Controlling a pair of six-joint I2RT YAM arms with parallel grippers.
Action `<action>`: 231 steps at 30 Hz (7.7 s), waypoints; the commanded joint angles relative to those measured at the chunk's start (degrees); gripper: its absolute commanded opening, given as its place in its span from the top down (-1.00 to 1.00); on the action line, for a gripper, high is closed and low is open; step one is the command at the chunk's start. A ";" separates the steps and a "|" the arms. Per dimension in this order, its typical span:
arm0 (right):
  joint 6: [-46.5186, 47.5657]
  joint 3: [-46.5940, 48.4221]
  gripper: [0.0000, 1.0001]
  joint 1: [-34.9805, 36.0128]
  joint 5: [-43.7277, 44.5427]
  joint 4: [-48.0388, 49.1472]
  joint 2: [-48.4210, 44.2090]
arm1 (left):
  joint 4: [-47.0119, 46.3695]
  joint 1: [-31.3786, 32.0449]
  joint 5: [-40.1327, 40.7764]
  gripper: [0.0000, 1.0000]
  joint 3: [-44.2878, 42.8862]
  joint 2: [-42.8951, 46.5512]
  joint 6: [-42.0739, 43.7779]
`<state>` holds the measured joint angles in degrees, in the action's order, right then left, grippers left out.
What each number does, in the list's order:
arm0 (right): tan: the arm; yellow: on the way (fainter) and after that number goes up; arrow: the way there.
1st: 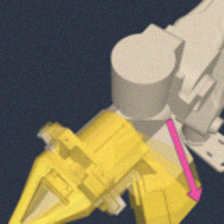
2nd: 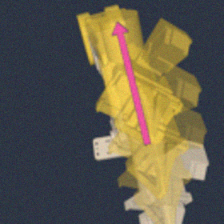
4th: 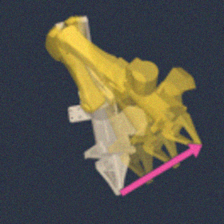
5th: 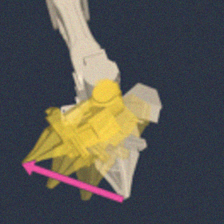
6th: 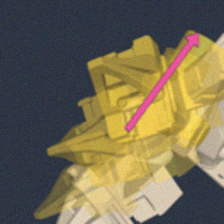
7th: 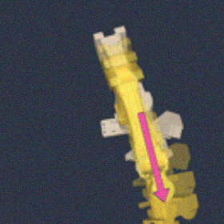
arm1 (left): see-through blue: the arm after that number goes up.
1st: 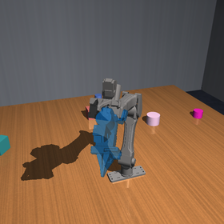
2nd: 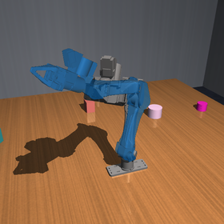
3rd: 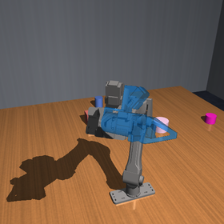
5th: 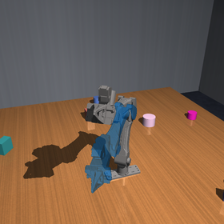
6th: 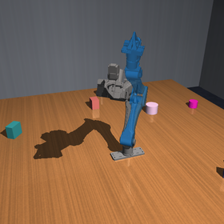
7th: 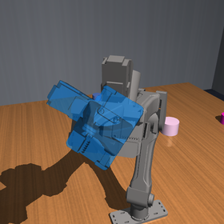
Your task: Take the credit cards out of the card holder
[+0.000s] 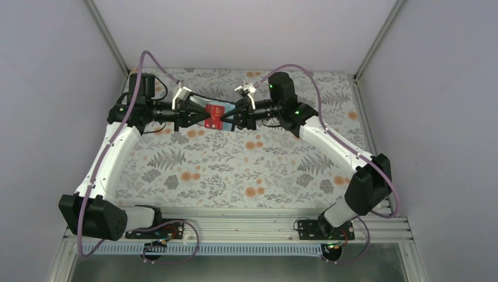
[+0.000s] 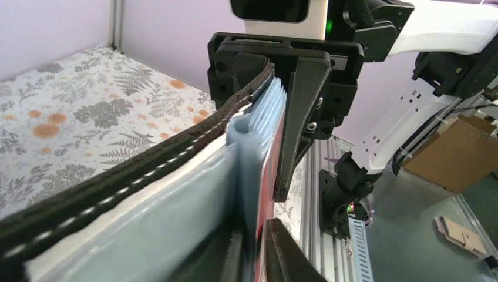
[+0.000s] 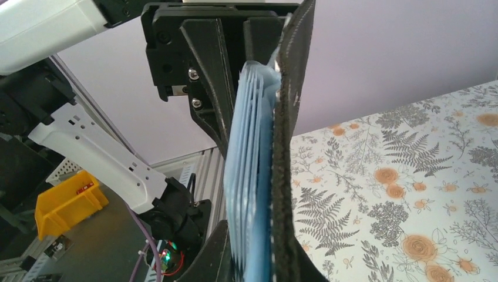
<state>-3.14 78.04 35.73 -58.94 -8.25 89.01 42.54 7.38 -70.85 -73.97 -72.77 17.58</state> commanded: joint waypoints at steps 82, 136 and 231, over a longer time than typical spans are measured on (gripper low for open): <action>4.15 -6.15 0.92 -10.41 -1.52 -3.58 -7.43 | 2.03 -1.22 -1.74 0.95 0.57 1.89 5.84; -8.95 -5.06 0.92 -18.53 34.59 -12.89 -7.19 | 22.90 27.66 76.89 0.95 -7.38 -34.62 45.02; 10.32 -2.37 0.65 -6.57 -2.39 -10.88 -8.73 | 8.39 8.07 2.12 0.94 -8.82 -7.82 17.95</action>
<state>7.14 73.63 28.49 -60.27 -21.28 82.41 49.19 15.27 -63.37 -80.97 -81.52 32.32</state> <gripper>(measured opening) 0.114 0.128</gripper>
